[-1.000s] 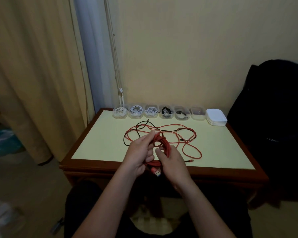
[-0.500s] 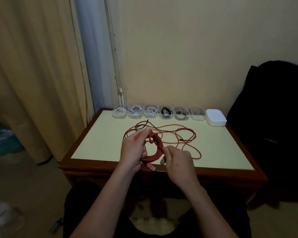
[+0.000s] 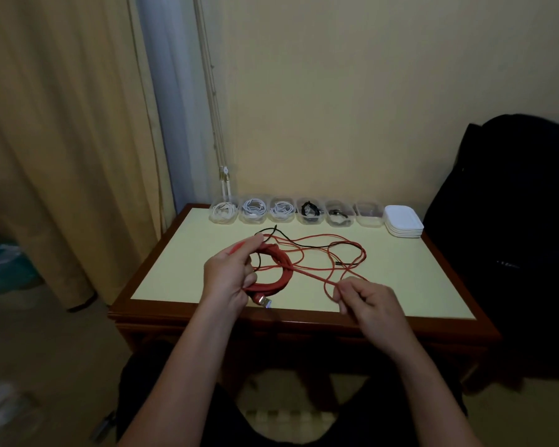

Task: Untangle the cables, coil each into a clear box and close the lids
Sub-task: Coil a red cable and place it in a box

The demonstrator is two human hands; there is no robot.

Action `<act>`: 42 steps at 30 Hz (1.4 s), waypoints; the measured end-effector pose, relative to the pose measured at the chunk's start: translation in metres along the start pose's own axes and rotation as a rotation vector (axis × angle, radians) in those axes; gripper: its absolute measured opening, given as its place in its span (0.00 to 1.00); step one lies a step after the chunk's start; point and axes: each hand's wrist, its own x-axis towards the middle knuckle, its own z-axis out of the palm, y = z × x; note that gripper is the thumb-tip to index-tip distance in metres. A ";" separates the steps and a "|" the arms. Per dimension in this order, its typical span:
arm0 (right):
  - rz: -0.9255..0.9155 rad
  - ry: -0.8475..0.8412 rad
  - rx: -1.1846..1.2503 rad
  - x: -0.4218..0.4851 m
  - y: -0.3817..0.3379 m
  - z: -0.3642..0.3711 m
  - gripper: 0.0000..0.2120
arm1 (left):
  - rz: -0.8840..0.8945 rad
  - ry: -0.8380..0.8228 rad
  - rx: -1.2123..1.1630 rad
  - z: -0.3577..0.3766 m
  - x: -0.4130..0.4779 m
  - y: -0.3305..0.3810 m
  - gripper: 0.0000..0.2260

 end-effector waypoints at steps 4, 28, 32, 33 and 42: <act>-0.059 -0.012 -0.014 0.000 -0.005 -0.014 0.16 | 0.014 -0.010 -0.046 0.006 0.003 0.010 0.07; -0.200 0.379 -0.165 0.005 -0.021 0.052 0.04 | -0.278 -0.108 -0.413 0.031 -0.013 -0.003 0.06; 0.118 0.331 0.349 0.005 -0.040 0.060 0.04 | -0.243 -0.085 -0.388 0.033 -0.014 -0.010 0.07; 0.196 0.304 0.509 0.006 -0.044 0.060 0.06 | -0.221 -0.076 -0.374 0.033 -0.015 -0.011 0.07; 0.495 0.108 1.316 0.010 -0.053 0.055 0.12 | 0.090 0.024 -0.159 0.041 -0.017 -0.025 0.09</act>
